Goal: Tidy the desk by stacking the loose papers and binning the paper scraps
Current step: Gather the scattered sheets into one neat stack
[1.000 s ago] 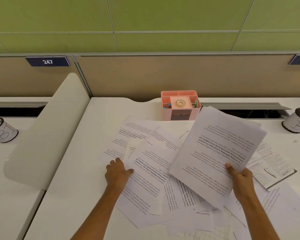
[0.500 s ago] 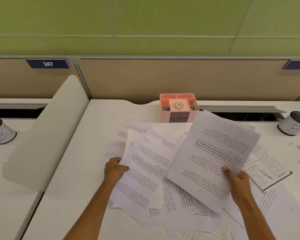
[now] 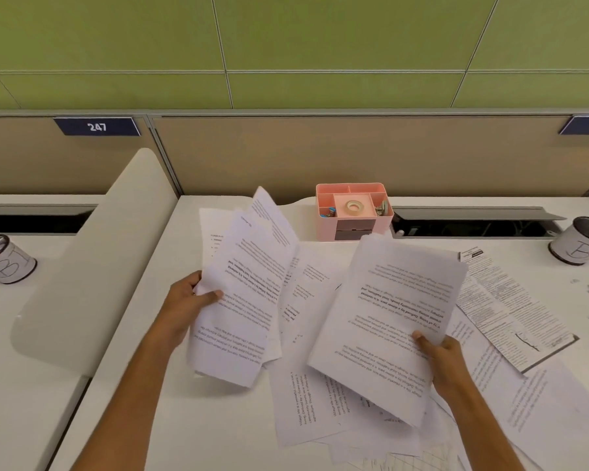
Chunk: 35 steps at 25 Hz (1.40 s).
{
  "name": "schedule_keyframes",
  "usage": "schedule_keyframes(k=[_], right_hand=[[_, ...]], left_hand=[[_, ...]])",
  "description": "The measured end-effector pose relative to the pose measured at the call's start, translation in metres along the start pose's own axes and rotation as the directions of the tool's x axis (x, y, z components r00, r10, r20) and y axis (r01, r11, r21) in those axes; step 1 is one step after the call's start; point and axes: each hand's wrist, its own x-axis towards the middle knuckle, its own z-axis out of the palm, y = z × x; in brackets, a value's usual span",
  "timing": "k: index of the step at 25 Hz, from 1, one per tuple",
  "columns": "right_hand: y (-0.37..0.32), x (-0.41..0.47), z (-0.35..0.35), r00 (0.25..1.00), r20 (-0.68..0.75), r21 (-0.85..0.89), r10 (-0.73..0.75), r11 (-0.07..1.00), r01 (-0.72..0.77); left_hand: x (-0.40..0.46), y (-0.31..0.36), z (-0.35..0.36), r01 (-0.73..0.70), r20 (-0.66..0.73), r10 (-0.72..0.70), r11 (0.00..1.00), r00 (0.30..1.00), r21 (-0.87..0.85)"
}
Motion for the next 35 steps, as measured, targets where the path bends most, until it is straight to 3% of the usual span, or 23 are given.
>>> schedule_keyframes(k=[6,12,15,18,20,25,29,32,35], right_hand=[[0.017,0.001,0.037,0.987,0.105,-0.043,0.118,0.993,-0.114],[0.031,0.004,0.063,0.964,0.157,-0.107,0.215,0.974,-0.200],[0.033,0.003,0.068,0.954,0.169,-0.105,0.246,0.967,-0.231],[0.030,0.003,0.067,0.943,0.188,-0.082,0.274,0.961,-0.263],[0.029,0.003,0.067,0.939,0.187,-0.053,0.289,0.957,-0.284],[0.028,0.004,0.075,0.952,0.128,0.020,0.278,0.959,-0.283],[0.031,0.001,0.081,0.961,0.211,-0.098,0.177,0.982,-0.159],[0.026,-0.005,0.081,0.952,0.297,-0.069,0.076,0.996,-0.058],[0.002,-0.014,0.081,0.913,0.407,-0.064,0.009,0.998,0.019]], left_hand=[[-0.009,0.034,0.020,-0.059,0.230,0.111,0.973,0.967,-0.222],[-0.008,0.018,0.052,0.087,0.337,0.089,0.877,0.937,-0.473],[-0.004,-0.019,0.065,0.221,0.406,-0.059,0.904,0.912,-0.365],[-0.004,-0.061,0.073,0.318,0.287,-0.269,0.938,0.920,-0.139],[-0.007,-0.084,0.076,0.347,0.178,-0.338,0.937,0.924,-0.022],[-0.012,-0.104,0.085,0.238,0.043,-0.263,0.922,0.964,0.304],[-0.013,-0.095,0.095,0.074,0.154,-0.181,0.847,0.971,0.526],[-0.009,-0.086,0.095,0.048,0.155,-0.135,0.884,0.979,0.465],[-0.002,-0.070,0.089,0.138,0.147,-0.163,0.976,0.976,0.167]])
